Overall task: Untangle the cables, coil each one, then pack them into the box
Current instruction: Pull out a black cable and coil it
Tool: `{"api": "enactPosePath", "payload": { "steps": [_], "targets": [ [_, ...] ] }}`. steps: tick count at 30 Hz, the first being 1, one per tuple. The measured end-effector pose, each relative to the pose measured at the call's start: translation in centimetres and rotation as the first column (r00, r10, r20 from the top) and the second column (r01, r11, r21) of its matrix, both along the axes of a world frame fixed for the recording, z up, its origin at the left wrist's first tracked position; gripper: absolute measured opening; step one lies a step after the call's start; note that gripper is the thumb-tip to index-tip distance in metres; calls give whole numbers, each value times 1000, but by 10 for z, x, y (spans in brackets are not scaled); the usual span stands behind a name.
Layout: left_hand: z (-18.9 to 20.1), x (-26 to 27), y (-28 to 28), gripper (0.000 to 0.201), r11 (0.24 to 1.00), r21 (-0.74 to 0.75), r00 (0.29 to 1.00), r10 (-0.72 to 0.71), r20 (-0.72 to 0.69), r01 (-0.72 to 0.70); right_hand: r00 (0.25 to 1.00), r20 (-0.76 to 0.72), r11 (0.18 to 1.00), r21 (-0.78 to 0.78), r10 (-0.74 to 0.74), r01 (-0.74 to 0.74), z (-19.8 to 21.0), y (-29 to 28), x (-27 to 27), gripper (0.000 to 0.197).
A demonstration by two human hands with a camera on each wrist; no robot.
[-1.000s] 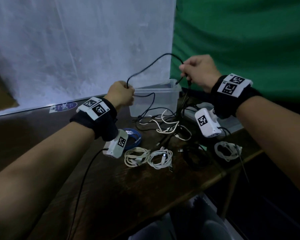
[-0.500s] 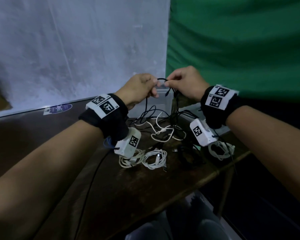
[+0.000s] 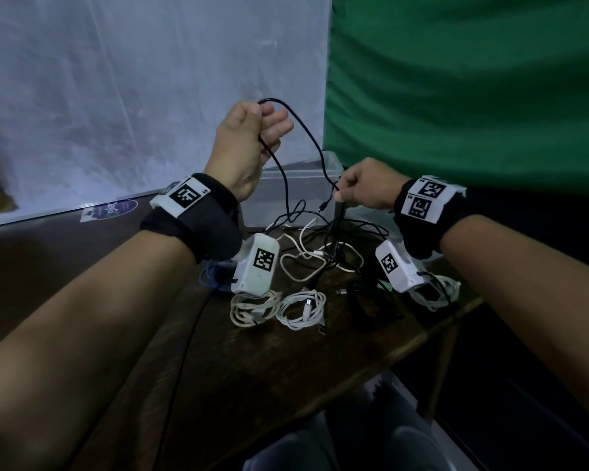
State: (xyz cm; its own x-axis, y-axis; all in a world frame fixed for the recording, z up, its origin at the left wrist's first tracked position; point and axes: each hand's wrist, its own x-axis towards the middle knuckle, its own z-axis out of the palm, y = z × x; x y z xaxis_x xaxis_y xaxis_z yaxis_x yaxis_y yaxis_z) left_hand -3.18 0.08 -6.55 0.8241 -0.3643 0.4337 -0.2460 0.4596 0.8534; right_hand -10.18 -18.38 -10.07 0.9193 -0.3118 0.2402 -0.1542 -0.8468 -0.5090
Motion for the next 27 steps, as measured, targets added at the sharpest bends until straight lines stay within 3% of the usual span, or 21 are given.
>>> {"api": "enactPosePath", "payload": {
  "steps": [5, 9, 12, 15, 17, 19, 22, 27],
  "targets": [
    [7, 3, 7, 28, 981, -185, 997, 41, -61, -51, 997, -49, 993, -107, -64, 59, 1, -9, -1, 10],
    [7, 9, 12, 27, 988, -115, 993, 98, -69, -106, 994, -66, 990, -115, -93, 85, -3, -10, -7, 14],
    [2, 5, 7, 27, 995, -69, 996, 61, -69, -65, 988, -141, 986, -162, -55, 32, -4, -2, -2, 26],
    [1, -3, 3, 26, 998, -64, 999, -16, -45, 13, 990, -134, 998, -30, 47, -51, -9, 9, 3, 56],
    [4, -8, 3, 25, 996, -58, 998, -69, -2, 69, 990, -35, 985, 112, 138, -134, -10, 17, 3, 66],
    [7, -11, 2, 25, 993, -50, 993, -110, 34, 111, 973, 107, 950, 219, 203, -222, -10, 24, 4, 53],
    [10, -10, 3, 25, 991, -67, 992, -117, 41, 119, 940, 234, 889, 331, 247, -316, -9, 32, 9, 15],
    [11, -3, 9, 25, 989, -143, 998, -47, -41, 40, 964, 168, 902, 349, 206, -254, -14, 24, 15, 21]
  ]
}}
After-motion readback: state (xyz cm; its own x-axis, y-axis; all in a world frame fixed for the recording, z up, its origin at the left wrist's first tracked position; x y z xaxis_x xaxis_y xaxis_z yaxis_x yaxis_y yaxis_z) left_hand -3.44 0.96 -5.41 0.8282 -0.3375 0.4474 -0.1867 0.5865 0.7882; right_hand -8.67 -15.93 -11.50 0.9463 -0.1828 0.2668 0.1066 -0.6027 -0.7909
